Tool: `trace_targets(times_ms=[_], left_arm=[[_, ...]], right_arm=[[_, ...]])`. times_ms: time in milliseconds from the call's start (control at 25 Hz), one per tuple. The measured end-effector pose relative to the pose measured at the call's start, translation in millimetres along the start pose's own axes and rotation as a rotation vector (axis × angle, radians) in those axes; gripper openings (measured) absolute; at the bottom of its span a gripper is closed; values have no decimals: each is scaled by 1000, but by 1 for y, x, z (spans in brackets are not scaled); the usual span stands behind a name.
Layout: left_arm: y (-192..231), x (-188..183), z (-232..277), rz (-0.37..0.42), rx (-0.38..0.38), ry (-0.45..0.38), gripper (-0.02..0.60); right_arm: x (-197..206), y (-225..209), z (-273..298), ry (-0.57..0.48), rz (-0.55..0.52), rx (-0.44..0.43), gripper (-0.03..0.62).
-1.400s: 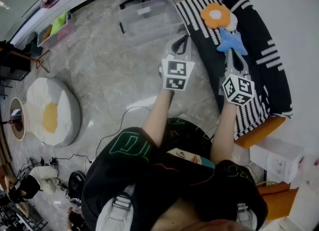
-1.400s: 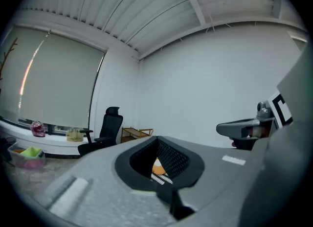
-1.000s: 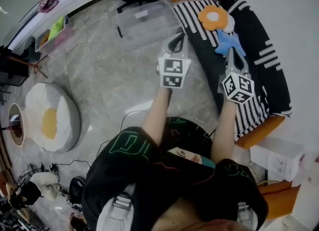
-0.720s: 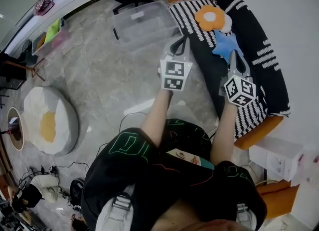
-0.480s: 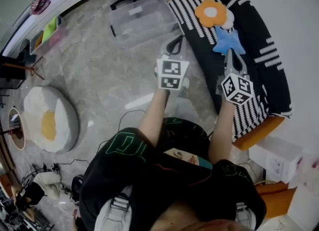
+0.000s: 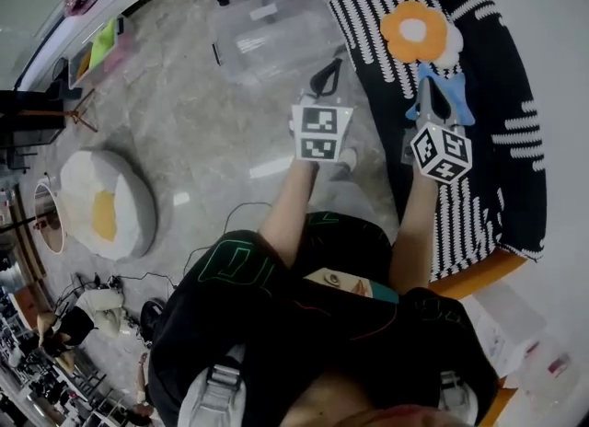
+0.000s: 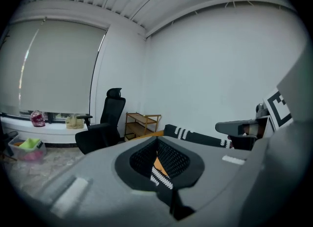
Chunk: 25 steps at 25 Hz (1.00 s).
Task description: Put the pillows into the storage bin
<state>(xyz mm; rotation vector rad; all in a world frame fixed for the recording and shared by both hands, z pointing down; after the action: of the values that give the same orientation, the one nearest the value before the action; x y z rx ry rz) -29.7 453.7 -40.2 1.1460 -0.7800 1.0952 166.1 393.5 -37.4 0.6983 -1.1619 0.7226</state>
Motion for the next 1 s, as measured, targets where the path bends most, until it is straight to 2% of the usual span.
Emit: trace_targets(times_ms=[320,600,720,1000], left_arm=[[-28,-34,91,21,-13,-12,11],[-41,-71,133,69,10,-46,11],[-52,-78,157,74,41,-48,11],[-87,-80,230,84,158,-20,11]], right_arm=[[-20,-98,68,-42,56,22,2],[-40,-127,92,-104,72,29,2],[-44,-147,94,-115,67,60,2],[-39,-211,100,-92,81,196,2]])
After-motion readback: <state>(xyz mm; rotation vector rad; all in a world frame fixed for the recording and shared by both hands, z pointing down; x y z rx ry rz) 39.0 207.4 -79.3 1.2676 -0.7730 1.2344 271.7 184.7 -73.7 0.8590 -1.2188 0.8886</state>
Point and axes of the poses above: the fingertips, and each gripper's own axes: z forward along the fingers, y to its left, x out of its underside, the point moved 3 cm from there along -z, backward along the fingers, and after that the axes turned 15 degrees about -z, right-handed, at the moved point
